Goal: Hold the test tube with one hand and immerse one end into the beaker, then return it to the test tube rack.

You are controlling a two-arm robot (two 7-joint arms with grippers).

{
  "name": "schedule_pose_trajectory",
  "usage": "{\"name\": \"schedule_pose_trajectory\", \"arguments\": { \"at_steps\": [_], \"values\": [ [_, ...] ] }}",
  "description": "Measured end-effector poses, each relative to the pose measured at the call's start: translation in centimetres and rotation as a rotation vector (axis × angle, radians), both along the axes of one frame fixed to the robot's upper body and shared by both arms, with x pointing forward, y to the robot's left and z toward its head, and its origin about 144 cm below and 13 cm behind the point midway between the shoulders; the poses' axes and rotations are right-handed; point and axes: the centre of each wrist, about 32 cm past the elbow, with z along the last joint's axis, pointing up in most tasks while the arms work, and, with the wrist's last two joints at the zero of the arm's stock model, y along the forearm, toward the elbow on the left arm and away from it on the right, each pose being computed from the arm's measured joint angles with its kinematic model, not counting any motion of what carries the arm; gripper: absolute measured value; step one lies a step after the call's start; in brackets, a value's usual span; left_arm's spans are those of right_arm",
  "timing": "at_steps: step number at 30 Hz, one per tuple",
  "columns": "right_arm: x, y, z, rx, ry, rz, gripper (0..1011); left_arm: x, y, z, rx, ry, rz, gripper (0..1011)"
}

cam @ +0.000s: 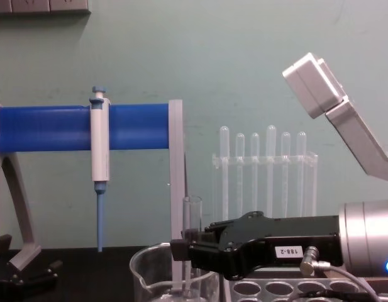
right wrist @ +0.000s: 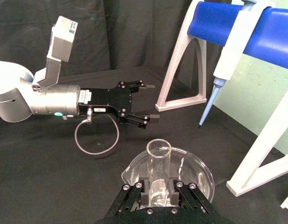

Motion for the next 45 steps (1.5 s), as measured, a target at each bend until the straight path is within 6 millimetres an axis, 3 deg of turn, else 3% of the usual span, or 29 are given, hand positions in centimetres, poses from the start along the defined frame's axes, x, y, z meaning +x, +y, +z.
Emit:
{"name": "schedule_pose_trajectory", "arguments": {
  "at_steps": [45],
  "values": [
    [0.07,-0.02,0.04,0.002,0.001,-0.003,225,0.0,0.0,0.0,0.0,0.0,0.0,1000]
  ]
}}
